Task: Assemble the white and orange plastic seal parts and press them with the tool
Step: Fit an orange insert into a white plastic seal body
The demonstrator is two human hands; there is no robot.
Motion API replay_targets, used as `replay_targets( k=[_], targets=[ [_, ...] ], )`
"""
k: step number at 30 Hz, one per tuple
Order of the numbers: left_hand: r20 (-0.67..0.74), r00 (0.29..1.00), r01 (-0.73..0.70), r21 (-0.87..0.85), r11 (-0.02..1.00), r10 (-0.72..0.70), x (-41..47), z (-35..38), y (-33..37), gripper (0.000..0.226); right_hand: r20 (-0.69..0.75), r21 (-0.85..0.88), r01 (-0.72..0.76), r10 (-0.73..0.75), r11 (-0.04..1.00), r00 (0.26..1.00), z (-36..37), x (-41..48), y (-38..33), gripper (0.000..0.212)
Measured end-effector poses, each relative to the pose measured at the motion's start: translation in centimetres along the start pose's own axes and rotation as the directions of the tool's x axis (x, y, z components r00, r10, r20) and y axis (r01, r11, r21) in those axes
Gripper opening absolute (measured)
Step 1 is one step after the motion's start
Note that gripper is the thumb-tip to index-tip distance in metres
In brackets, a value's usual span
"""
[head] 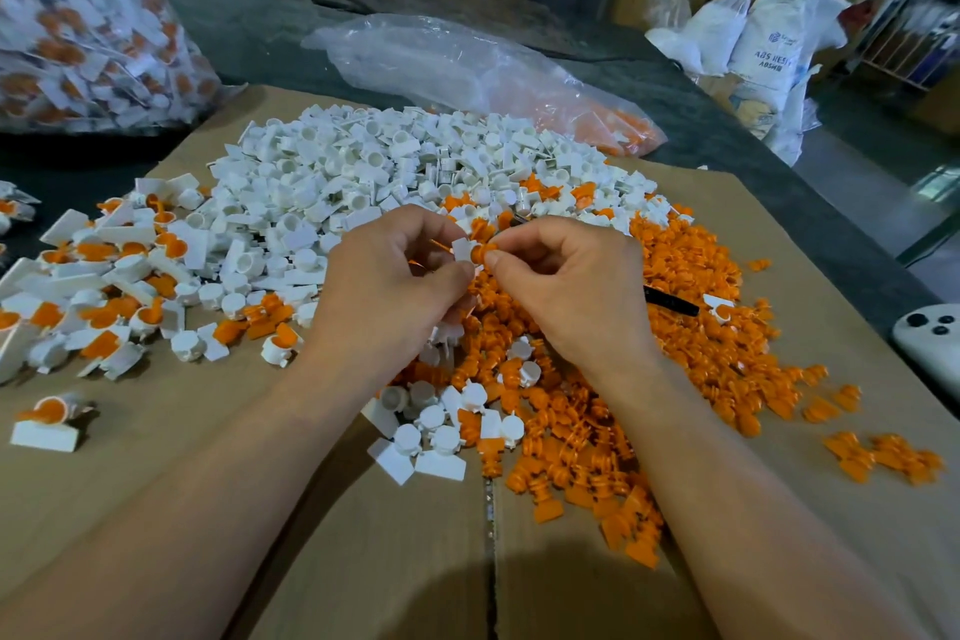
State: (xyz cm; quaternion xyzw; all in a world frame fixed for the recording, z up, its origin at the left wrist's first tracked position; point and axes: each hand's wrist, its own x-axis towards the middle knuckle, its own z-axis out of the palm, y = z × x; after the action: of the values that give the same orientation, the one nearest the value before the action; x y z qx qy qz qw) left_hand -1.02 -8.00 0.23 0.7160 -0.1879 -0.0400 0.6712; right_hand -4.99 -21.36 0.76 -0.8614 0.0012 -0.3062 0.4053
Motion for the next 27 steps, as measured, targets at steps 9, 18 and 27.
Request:
replay_targets(
  k=[9,18,27],
  targets=[
    [-0.018,0.998,-0.06,0.038,0.997,0.061,-0.12,0.03,0.04,0.026,-0.019,0.007,-0.006,0.006,1.0,1.0,0.08,-0.13,-0.08,0.005],
    [-0.047,0.993,-0.1,0.098,0.99,0.105,-0.37,0.21,0.06,0.026,-0.047,-0.076,0.025,-0.028,0.997,0.998,0.2,-0.22,-0.49,0.004],
    [-0.038,0.994,-0.103,0.092,0.99,0.107,-0.54,0.31,0.09,0.025,0.017,-0.033,-0.026,0.027,0.999,0.999,0.21,-0.24,-0.49,0.023]
  ],
)
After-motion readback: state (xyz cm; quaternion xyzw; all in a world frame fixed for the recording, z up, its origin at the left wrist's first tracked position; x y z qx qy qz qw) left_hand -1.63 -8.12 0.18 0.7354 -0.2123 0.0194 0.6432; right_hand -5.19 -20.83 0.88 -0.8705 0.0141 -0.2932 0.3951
